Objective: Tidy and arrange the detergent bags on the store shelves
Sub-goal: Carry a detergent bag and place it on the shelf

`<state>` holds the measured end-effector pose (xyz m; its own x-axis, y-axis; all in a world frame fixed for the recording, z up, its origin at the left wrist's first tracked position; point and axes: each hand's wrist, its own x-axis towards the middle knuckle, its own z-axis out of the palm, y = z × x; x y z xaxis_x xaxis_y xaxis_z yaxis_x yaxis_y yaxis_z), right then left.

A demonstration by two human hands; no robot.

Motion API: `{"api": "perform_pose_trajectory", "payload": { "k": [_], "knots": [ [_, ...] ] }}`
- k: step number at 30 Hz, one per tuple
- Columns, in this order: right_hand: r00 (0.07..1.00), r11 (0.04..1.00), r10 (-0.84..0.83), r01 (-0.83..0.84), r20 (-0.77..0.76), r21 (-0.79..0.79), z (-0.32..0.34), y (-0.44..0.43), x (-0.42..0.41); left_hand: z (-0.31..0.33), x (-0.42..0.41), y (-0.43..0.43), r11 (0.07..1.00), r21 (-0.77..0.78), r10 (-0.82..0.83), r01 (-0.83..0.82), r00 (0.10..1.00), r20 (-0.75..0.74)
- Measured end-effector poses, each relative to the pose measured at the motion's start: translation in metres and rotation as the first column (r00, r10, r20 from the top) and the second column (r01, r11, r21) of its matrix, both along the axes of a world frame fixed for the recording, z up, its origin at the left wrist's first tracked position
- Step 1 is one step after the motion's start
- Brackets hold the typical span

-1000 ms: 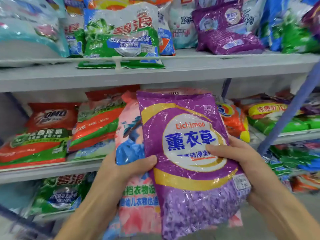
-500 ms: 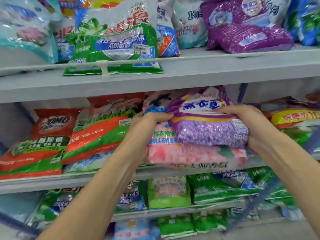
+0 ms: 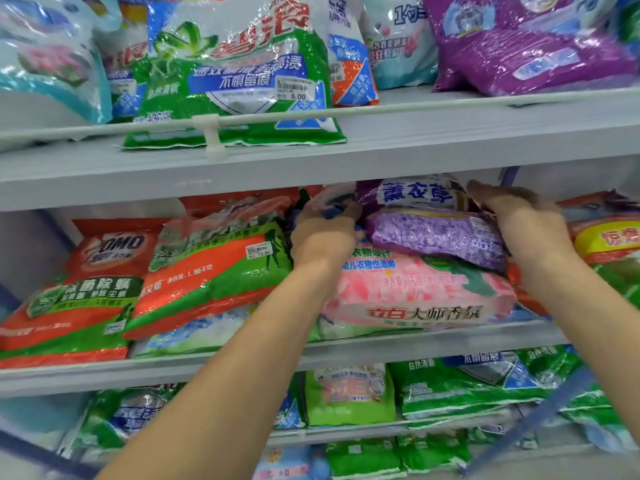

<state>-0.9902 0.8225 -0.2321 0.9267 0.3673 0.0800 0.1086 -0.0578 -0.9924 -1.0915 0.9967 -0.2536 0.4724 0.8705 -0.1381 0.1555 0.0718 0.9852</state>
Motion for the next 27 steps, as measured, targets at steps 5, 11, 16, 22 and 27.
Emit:
{"api": "perform_pose_trajectory", "payload": {
  "k": [5, 11, 16, 22, 27],
  "knots": [
    [0.819, 0.875, 0.317, -0.058, 0.478, -0.481, -0.036, -0.016, -0.044, 0.004, -0.003, -0.005, 0.995, -0.101, 0.037, -0.029, 0.996, 0.081],
    [0.786, 0.903, 0.133, 0.154, 0.603, -0.4, -0.079, -0.007, -0.026, -0.012, -0.042, -0.037, 0.979, 0.101, -0.169, 0.177, 0.982, -0.079],
    [0.798, 0.878, 0.116, 0.196, 0.591, -0.437, -0.078, 0.0, -0.037, -0.041, -0.083, -0.057, 0.772, 0.414, -0.358, 0.482, 0.868, -0.343],
    [0.757, 0.658, 0.526, -0.075, 0.387, -0.749, -0.062, -0.023, -0.023, -0.055, -0.098, -0.044, 0.589, 0.689, -0.174, 0.422, 0.899, -0.402],
    [0.664, 0.892, 0.334, 0.007, 0.669, -0.453, -0.047, -0.01, -0.005, -0.028, -0.073, -0.037, 0.564, 0.805, -0.083, 0.185, 0.982, -0.167]
  ]
}}
